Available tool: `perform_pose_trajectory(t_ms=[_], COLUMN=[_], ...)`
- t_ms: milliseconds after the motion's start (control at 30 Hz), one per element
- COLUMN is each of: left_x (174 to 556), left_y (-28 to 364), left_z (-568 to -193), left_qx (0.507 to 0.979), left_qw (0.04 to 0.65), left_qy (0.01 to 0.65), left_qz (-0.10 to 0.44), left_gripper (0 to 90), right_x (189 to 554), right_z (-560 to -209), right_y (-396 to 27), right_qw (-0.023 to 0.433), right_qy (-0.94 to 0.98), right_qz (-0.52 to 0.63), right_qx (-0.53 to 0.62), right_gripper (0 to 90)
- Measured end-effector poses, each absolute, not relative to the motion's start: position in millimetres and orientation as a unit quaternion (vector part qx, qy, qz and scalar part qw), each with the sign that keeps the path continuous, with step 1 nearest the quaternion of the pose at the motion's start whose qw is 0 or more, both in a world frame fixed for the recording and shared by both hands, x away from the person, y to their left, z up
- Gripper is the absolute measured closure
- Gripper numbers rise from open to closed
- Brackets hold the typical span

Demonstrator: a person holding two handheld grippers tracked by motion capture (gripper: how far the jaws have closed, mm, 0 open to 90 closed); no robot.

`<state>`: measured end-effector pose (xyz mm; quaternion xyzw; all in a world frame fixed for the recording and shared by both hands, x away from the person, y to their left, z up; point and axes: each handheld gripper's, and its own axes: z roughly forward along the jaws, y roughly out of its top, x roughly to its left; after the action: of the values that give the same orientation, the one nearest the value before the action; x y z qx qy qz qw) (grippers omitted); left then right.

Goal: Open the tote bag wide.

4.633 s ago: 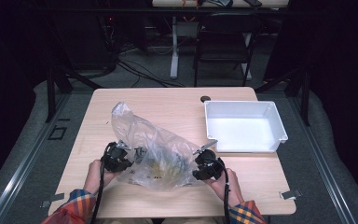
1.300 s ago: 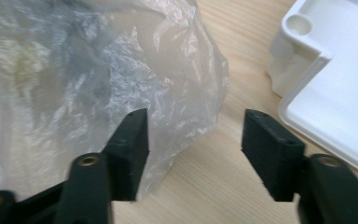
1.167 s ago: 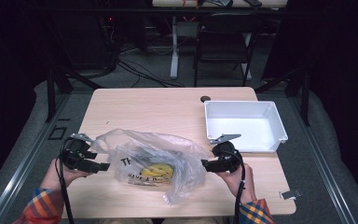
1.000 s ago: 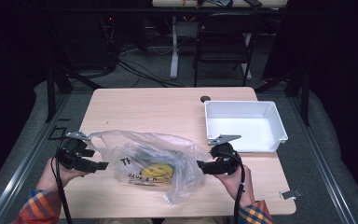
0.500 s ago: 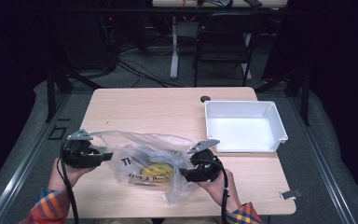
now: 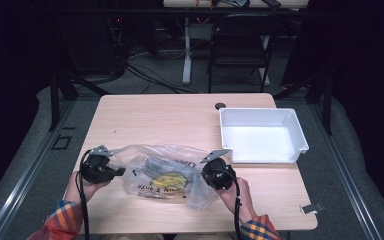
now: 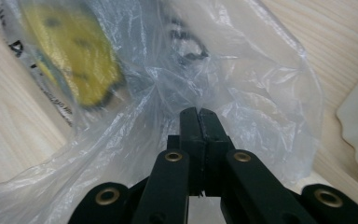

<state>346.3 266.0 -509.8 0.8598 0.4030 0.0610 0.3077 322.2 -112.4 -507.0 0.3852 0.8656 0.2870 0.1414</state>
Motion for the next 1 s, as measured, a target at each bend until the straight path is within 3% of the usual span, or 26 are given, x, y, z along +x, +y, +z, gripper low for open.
perform_pose_trajectory(t_ms=[667,1000], left_x=[361,364], left_y=[287,287], left_z=[-535,-546], left_qx=[0.87,0.882], left_qw=[0.225,0.18], left_qy=[0.437,0.435], left_qz=[0.038,0.032], left_gripper=[90.0,90.0], right_x=[344,351], right_z=[-519,-533], right_y=[-136,-136], right_qw=[0.225,0.22], right_qy=[0.847,0.854], right_qz=[0.237,0.205], right_qx=[0.42,0.425], right_gripper=[90.0,90.0])
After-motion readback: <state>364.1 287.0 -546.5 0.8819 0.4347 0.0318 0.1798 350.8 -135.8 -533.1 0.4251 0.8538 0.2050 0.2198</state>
